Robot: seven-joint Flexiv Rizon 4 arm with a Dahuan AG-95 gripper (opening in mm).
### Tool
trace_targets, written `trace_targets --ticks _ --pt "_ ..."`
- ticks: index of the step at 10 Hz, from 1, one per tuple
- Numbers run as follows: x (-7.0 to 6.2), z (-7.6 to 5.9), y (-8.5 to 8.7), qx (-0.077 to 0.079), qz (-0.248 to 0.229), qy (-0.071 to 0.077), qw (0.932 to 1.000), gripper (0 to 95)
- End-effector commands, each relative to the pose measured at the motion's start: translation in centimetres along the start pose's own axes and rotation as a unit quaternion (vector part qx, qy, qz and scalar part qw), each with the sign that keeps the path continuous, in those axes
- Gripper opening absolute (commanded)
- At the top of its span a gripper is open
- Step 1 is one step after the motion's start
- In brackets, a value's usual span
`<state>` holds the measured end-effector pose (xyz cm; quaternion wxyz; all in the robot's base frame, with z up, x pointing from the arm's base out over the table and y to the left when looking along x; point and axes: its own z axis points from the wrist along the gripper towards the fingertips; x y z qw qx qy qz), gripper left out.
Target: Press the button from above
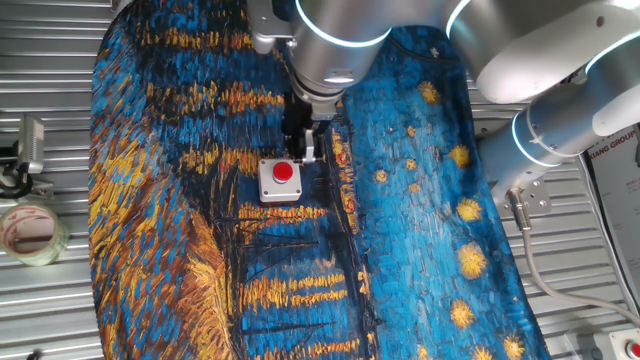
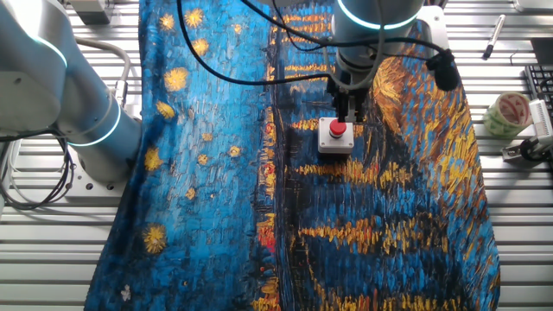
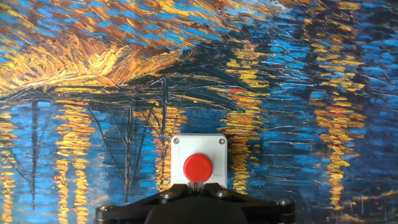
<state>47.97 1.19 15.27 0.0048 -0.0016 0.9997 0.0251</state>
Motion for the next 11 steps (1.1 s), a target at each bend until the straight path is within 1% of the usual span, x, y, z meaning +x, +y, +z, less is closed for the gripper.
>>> trace_targets --ticks 1,3,7,9,11 --pt "-0.1 0.3 0.0 0.000 -0.001 0.001 1.0000 0.0" --pt "-0.2 0.9 0.0 -0.001 -0.002 -0.003 1.0000 0.0" --pt "-0.3 1.4 0.3 0.001 -0.001 -0.003 1.0000 0.0" --pt "-0.3 1.9 0.2 0.000 -0.002 -0.007 1.0000 0.0" --pt "-0.3 2.1 0.2 0.001 -0.002 -0.007 1.0000 0.0"
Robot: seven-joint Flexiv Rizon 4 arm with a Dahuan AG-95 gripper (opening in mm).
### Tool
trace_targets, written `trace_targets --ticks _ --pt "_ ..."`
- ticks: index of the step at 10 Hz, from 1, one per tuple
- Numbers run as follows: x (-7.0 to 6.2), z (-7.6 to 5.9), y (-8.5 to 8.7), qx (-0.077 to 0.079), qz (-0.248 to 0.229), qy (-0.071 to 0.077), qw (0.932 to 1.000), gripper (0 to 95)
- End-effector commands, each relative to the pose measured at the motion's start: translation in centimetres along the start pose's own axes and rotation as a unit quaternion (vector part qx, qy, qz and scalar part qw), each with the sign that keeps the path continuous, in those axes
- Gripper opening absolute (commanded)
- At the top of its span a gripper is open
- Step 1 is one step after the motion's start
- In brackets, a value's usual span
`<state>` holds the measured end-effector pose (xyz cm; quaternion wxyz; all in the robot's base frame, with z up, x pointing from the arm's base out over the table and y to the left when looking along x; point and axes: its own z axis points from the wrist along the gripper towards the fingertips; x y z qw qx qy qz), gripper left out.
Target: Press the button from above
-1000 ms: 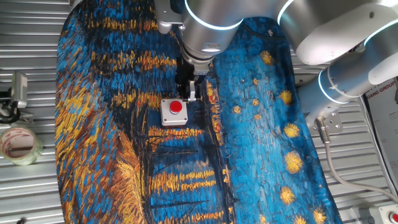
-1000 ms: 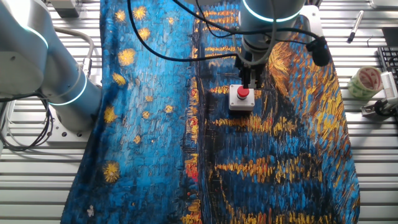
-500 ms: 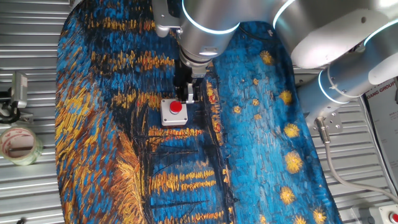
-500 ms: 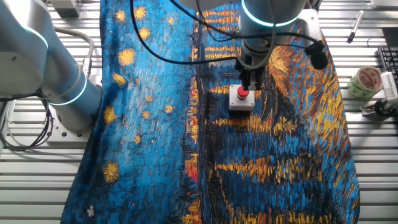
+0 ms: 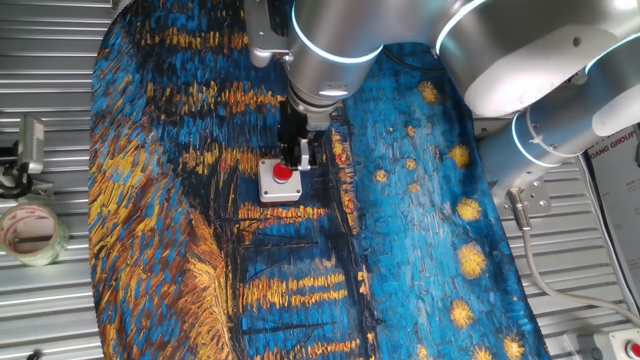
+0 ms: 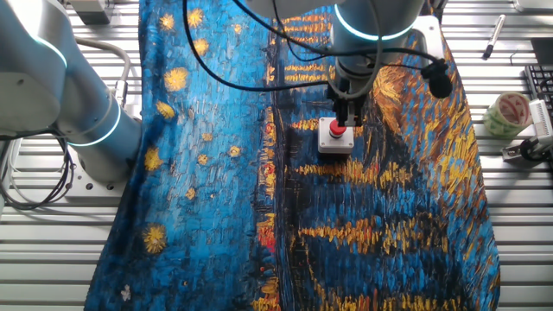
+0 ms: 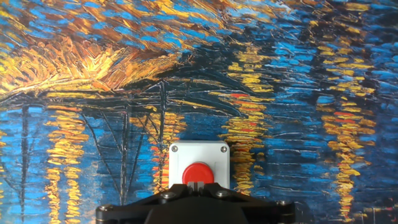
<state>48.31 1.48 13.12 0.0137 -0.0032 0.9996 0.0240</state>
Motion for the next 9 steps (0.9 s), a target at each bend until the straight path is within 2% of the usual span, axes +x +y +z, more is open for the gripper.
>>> trace_targets --ticks 1,9 --pt "0.0 0.1 0.0 -0.001 -0.002 0.000 1.0000 0.0" --pt "0.1 1.6 -0.1 -0.002 -0.004 -0.009 0.9999 0.0"
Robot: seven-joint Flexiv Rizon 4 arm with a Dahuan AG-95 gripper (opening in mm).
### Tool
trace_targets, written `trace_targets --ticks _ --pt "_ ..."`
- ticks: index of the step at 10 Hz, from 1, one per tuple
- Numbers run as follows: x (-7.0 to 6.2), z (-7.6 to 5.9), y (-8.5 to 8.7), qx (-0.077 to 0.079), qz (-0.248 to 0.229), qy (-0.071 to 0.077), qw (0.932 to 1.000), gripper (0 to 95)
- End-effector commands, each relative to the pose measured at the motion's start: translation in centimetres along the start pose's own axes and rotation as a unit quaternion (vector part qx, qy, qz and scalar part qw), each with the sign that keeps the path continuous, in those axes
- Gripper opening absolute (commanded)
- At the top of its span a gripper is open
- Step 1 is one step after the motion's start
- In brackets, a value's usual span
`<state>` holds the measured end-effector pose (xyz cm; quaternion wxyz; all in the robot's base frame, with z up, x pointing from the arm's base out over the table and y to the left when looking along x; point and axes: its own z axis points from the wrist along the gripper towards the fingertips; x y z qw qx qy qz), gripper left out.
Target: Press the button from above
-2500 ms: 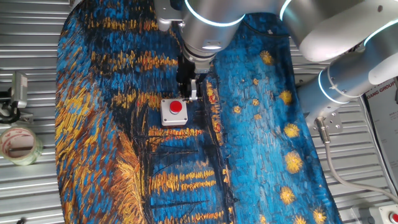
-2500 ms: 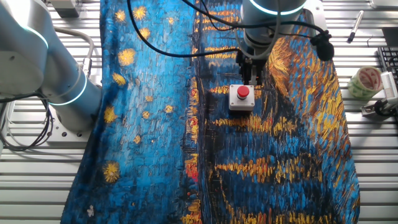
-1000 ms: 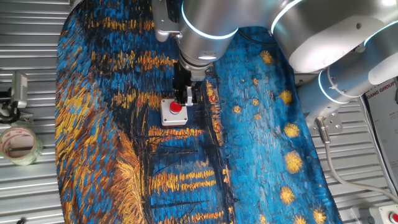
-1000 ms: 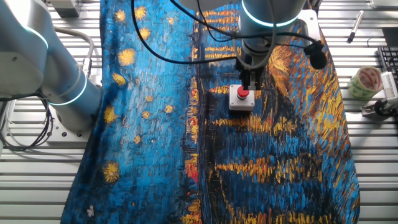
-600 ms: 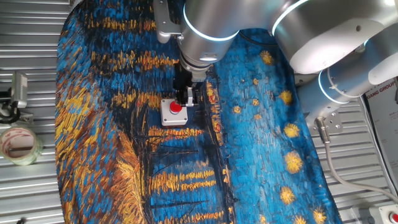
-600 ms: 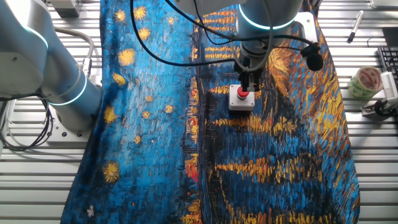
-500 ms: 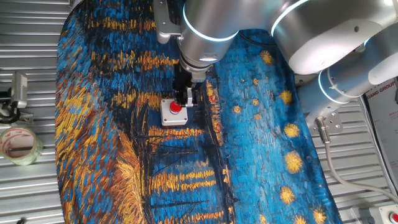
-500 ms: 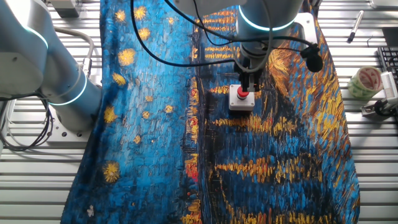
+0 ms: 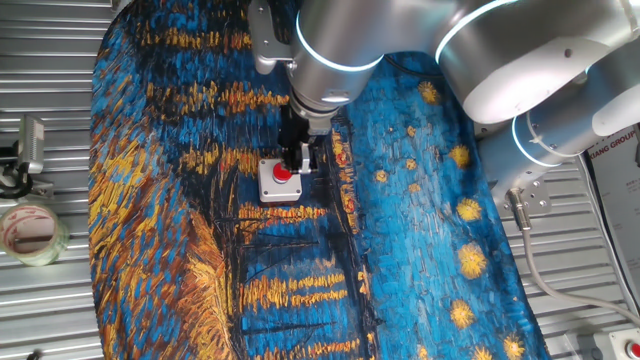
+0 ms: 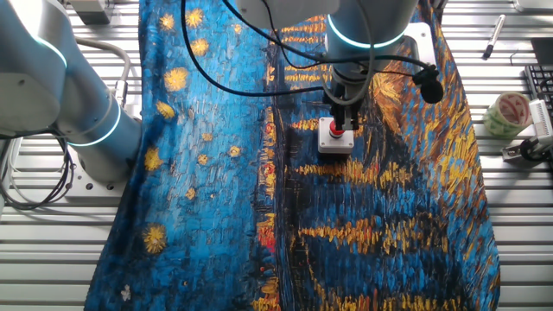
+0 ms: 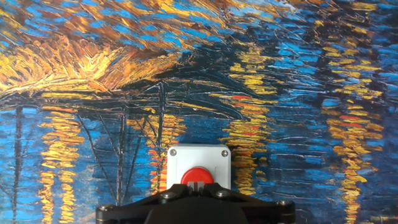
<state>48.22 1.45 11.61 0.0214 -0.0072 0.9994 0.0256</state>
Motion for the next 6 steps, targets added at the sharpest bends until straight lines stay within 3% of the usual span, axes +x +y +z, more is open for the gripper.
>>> trace_targets --ticks 1,6 --pt "-0.01 0.36 0.00 -0.001 0.000 -0.005 1.0000 0.0" --pt "0.03 0.79 -0.02 -0.002 0.001 -0.006 1.0000 0.0"
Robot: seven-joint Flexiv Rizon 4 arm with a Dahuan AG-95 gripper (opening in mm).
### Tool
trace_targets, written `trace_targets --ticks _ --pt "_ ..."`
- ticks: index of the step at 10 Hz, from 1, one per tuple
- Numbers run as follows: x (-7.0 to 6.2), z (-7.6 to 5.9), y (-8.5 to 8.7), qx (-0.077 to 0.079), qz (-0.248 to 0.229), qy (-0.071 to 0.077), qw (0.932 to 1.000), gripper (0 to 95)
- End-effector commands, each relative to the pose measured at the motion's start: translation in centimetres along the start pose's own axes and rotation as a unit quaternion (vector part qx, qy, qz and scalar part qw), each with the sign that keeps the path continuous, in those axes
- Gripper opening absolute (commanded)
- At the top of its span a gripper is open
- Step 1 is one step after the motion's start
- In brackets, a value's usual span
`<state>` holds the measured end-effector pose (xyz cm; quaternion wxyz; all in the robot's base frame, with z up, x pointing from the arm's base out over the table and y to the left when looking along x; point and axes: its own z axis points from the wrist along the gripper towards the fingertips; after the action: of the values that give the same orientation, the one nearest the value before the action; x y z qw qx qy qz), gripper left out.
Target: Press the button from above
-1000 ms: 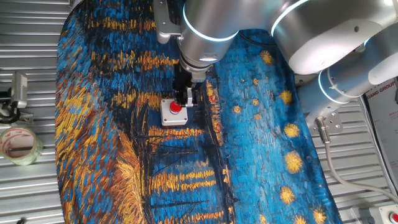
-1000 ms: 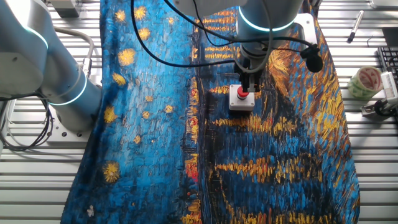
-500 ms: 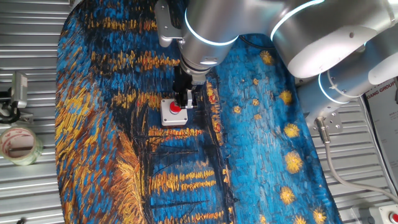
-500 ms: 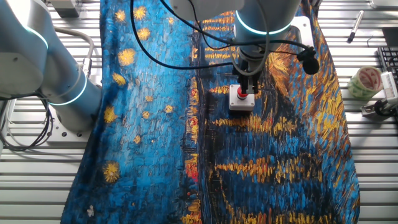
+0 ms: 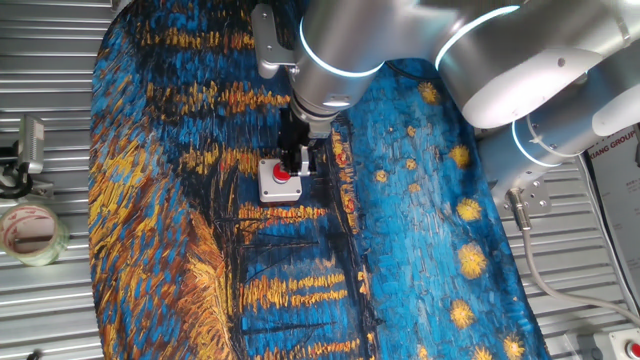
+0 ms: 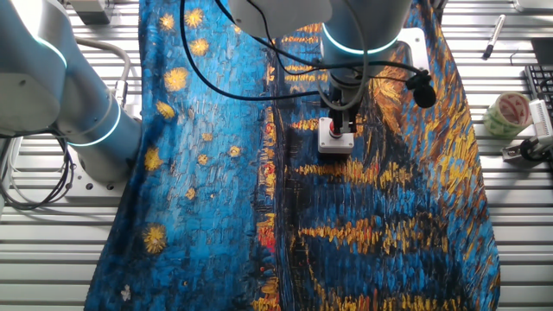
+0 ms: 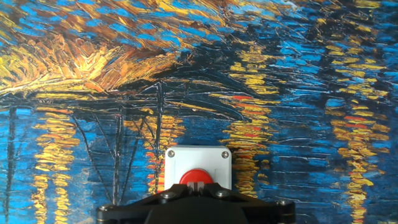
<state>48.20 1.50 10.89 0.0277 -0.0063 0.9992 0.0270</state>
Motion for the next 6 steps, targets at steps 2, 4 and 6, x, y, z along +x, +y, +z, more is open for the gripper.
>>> trace_targets --ticks 2,4,6 --pt "0.01 0.31 -0.03 0.000 0.000 -0.002 1.0000 0.0" --pt "0.02 0.43 -0.03 -0.001 0.000 -0.004 1.0000 0.0" --pt "0.03 0.48 -0.03 -0.001 0.000 -0.005 1.0000 0.0"
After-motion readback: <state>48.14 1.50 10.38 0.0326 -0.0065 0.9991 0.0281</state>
